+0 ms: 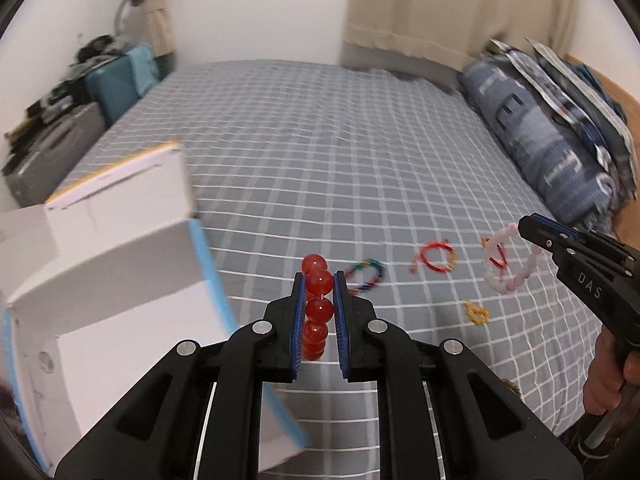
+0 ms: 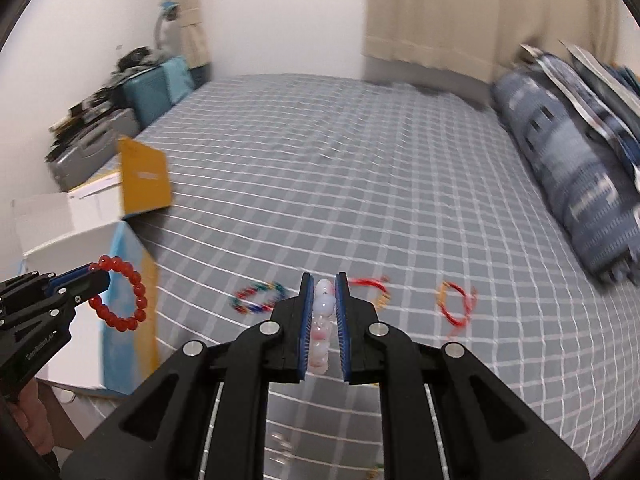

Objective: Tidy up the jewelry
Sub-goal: 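Carry both bracelets into the white box and open both tools to release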

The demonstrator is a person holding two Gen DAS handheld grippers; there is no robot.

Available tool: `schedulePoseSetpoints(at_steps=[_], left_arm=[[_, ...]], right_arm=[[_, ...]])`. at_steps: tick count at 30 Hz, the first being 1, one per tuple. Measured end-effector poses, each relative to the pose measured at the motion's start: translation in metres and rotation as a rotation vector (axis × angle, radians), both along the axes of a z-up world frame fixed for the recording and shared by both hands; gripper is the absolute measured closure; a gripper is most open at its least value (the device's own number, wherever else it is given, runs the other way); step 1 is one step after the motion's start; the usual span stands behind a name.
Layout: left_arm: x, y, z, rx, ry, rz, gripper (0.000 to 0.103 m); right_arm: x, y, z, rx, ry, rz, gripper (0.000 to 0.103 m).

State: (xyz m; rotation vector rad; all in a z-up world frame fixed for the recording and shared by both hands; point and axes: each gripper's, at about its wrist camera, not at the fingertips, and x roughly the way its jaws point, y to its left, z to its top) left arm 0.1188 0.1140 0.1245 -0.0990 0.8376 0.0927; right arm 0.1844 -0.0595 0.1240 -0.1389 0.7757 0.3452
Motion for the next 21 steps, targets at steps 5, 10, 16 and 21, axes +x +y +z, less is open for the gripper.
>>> schedulePoseSetpoints(at_steps=[5,10,16,21], left_arm=[[-0.022,0.048,0.014,0.023,-0.018,0.096,0.09],[-0.047,0.098,0.016,0.026,-0.012,0.207,0.09],[-0.077,0.145,0.004,0.029,0.018,0.312,0.09],[-0.095,0.174,-0.016,0.021,0.061,0.367,0.09]], right_arm=[[-0.014,0.064,0.014,-0.013,-0.038,0.105,0.092],[-0.032,0.128,0.016,-0.003,-0.04,0.227,0.092],[-0.056,0.195,0.007,0.005,-0.022,0.354,0.092],[-0.075,0.233,-0.014,-0.01,0.009,0.419,0.092]])
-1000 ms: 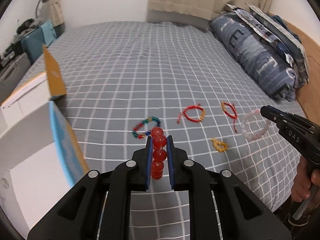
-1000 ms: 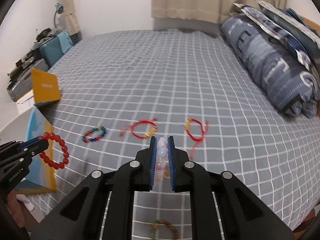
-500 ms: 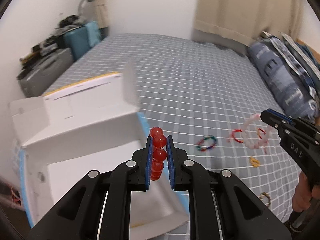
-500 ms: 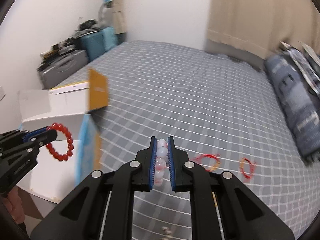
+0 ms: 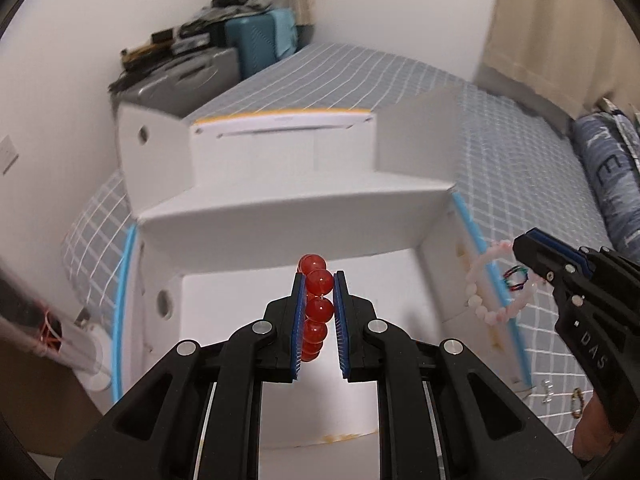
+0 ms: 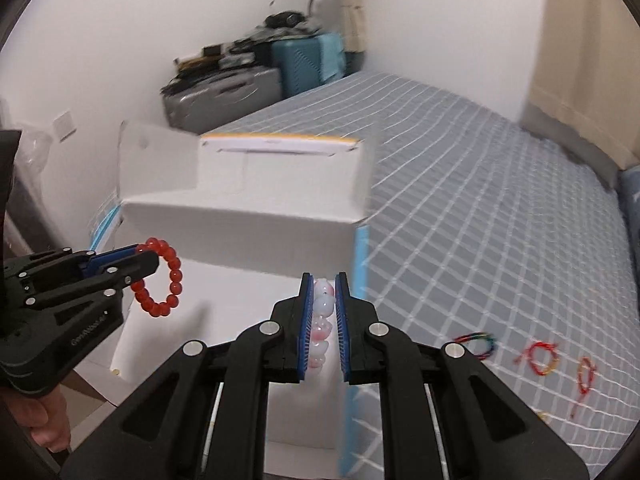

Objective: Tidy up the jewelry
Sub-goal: 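Carry both bracelets into the white box and open both tools to release, then withdraw both tools from the box back over the bed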

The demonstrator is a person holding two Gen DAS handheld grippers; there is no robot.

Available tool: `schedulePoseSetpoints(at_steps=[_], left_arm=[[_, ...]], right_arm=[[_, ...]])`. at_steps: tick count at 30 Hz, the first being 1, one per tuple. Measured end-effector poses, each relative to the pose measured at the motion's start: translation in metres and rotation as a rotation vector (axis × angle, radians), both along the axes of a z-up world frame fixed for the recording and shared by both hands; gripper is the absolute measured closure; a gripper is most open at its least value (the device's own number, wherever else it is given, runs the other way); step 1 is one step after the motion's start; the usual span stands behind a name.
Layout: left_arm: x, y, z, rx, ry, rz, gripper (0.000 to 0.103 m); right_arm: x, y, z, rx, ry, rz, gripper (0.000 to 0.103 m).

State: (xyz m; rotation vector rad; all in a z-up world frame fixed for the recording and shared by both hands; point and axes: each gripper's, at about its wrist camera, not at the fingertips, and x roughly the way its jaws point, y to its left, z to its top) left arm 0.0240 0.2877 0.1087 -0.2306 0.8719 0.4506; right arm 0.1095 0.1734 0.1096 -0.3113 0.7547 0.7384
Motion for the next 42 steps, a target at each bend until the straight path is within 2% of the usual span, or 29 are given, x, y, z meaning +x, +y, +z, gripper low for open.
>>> schedulePoseSetpoints(at_steps=[6,14,25,28,30,31,32,33,34,36,37,39,41,42], left_arm=[[-0.012,0.025,-0.031,-0.043,0.052,0.057,0.09],[-0.023,0.033,-0.072,-0.104,0.115,0.091,0.09],[-0.028,0.033,-0.078,-0.105,0.126,0.096,0.089],[-0.028,0.035,-0.075,-0.075,0.121,0.109,0.081],[-0.03,0.035,-0.071,-0.065,0.112,0.11,0.065],[-0.031,0.034,-0.069,-0.055,0.108,0.114,0.062],[-0.032,0.033,-0.066,-0.045,0.102,0.118,0.056],[-0.033,0.033,-0.064,-0.04,0.097,0.12,0.046],[-0.035,0.032,-0.06,-0.035,0.085,0.122,0.042],[-0.037,0.031,-0.055,-0.022,0.068,0.127,0.031],[-0.039,0.03,-0.051,-0.018,0.059,0.13,0.029],[-0.04,0.03,-0.047,-0.01,0.046,0.139,0.02],[-0.041,0.028,-0.042,-0.005,0.032,0.135,0.017],[-0.041,0.027,-0.039,-0.003,0.028,0.135,0.014]], right_arm=[[-0.015,0.034,-0.039,-0.066,0.049,0.048,0.092],[-0.017,0.055,-0.079,-0.142,0.103,0.05,0.092],[-0.015,0.058,-0.093,-0.167,0.143,0.037,0.092],[-0.015,0.057,-0.092,-0.16,0.151,0.034,0.091],[-0.016,0.056,-0.09,-0.153,0.147,0.033,0.091],[-0.016,0.055,-0.089,-0.147,0.15,0.034,0.084],[-0.017,0.054,-0.086,-0.141,0.15,0.034,0.068],[-0.018,0.052,-0.084,-0.132,0.146,0.033,0.06],[-0.019,0.05,-0.079,-0.117,0.135,0.031,0.049],[-0.023,0.046,-0.071,-0.097,0.108,0.029,0.041],[-0.025,0.044,-0.066,-0.086,0.094,0.03,0.033],[-0.028,0.038,-0.055,-0.067,0.052,0.015,0.026],[-0.032,0.03,-0.044,-0.046,0.01,0.002,0.016],[-0.033,0.026,-0.04,-0.037,-0.006,0.0,0.015]])
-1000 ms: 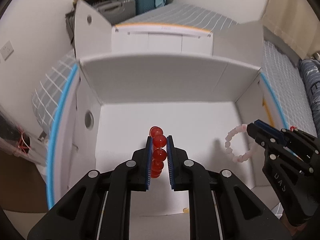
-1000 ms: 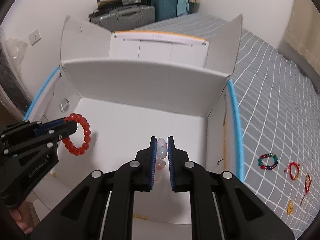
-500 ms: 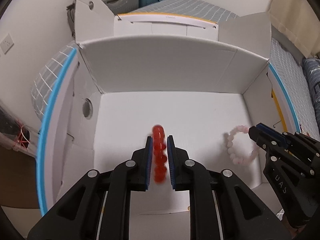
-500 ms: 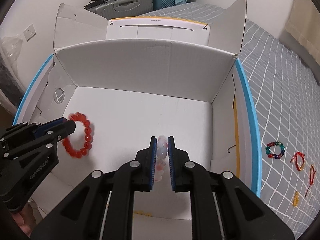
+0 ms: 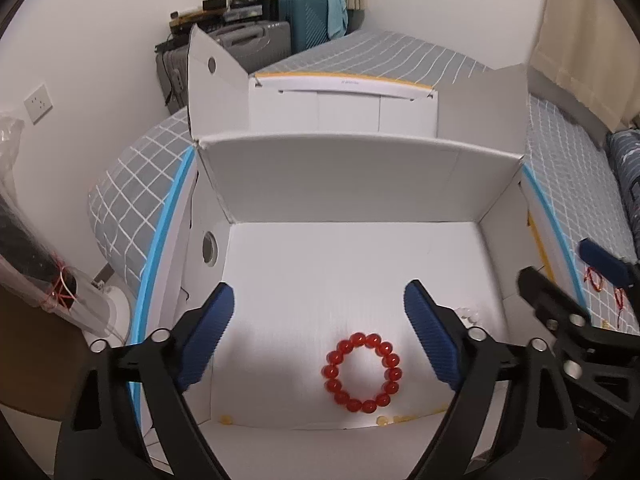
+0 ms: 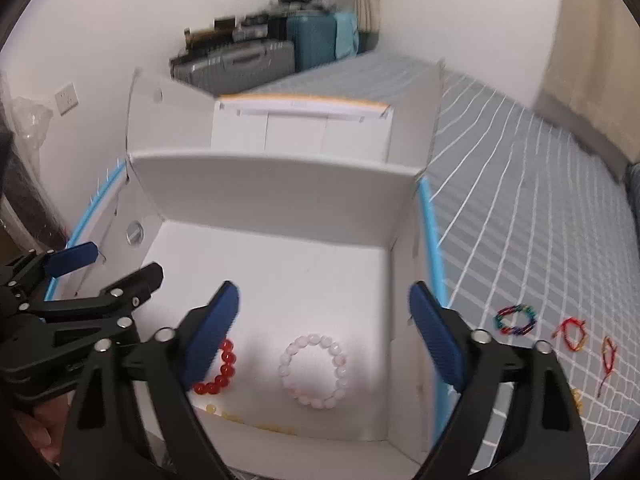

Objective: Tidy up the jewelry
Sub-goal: 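Withdraw both tools from the box back over the bed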

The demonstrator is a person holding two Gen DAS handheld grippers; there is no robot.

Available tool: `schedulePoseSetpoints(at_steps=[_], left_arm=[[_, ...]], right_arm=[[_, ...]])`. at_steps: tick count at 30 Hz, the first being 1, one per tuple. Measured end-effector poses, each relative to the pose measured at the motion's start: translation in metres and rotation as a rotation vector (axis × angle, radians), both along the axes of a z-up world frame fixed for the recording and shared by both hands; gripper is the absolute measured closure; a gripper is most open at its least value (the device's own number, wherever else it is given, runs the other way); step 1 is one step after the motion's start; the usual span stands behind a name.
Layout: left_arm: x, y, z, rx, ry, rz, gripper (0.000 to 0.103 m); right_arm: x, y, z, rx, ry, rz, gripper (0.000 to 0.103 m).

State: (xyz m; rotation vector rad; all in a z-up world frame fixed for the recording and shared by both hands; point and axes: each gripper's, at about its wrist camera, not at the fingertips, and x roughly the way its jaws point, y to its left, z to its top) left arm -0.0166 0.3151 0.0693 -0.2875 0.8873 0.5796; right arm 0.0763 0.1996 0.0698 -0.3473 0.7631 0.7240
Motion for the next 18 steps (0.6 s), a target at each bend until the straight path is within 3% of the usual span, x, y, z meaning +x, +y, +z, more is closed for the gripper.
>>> schedulePoseSetpoints(at_steps=[5,8,18], left_arm=[[0.006,-0.012,0.01,0.019,-0.025,-0.011,0.006],[0.015,-0.023,0.014,0.014,-0.038,-0.033,0.006],[0.082,-0.098,0.028,-0.016,-0.09,-0.205,0.006]], right_arm=[[0.002,-0.028,0.019,0.029,-0.054,-0.034,0.009],[0.008,-0.048,0.025,0.031,-0.072,-0.064,0.009],[0.045,-0.157,0.036,0.045,-0.103,-0.238,0.009]])
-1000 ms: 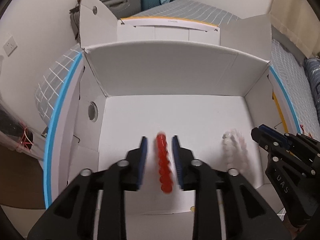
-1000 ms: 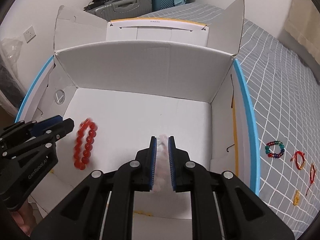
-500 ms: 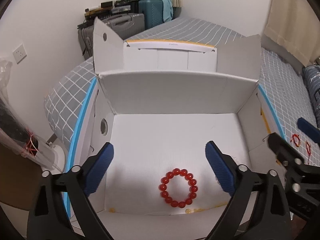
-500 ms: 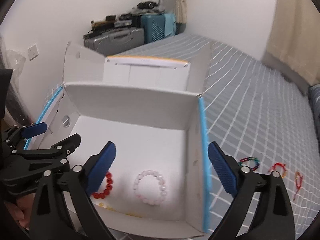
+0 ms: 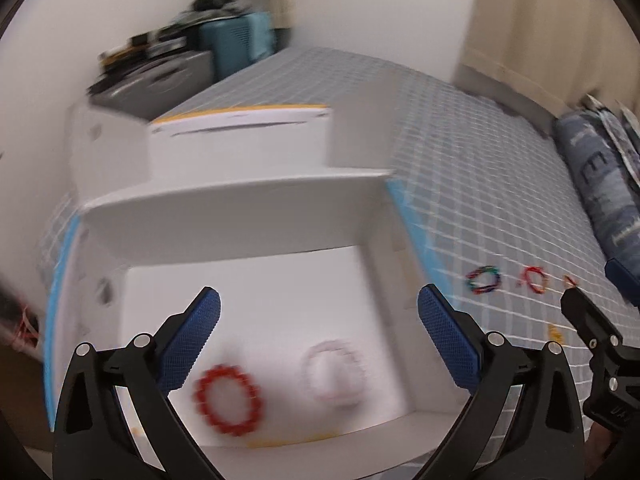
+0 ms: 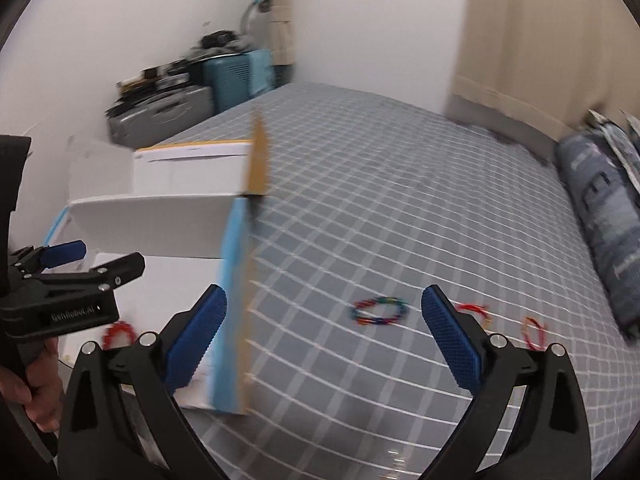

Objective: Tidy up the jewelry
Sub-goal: 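Withdraw both tools from the box back over the bed, then grasp the multicolour bead bracelet with the left tool while the right tool grasps the amber bracelet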

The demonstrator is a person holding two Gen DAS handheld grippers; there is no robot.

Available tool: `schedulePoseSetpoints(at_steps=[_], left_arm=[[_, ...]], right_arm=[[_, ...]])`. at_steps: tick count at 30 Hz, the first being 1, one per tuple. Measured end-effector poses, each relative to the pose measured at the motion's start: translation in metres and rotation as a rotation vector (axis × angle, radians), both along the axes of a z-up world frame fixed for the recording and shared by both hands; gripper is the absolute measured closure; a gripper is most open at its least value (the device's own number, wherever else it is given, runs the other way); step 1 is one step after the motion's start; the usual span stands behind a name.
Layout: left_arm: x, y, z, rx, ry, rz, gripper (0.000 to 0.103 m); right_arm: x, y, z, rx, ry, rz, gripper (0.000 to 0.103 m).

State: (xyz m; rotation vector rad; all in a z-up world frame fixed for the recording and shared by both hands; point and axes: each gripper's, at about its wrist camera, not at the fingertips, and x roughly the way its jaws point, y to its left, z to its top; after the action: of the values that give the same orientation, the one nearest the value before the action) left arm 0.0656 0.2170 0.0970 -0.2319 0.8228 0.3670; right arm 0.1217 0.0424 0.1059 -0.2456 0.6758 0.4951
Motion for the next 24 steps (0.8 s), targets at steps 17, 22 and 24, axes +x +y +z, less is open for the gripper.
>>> schedulePoseSetpoints(at_steps=[17,22,24], left_arm=[[0.132,-0.175,-0.04,0.004,0.028,-0.292,0.006],[0.155,-0.183,-0.081,0.027,0.072,-0.289,0.006],[0.16,-0.18,-0.097,0.027,0.086,-0.283,0.006]], right_arm=[[0.051,-0.181,-0.056,0.036,0.09,-0.32,0.009],[0.068,-0.195,-0.093,0.045,0.153,-0.335,0.009],[0.072,-0.194,-0.107,0.032,0.172,-0.34,0.009]])
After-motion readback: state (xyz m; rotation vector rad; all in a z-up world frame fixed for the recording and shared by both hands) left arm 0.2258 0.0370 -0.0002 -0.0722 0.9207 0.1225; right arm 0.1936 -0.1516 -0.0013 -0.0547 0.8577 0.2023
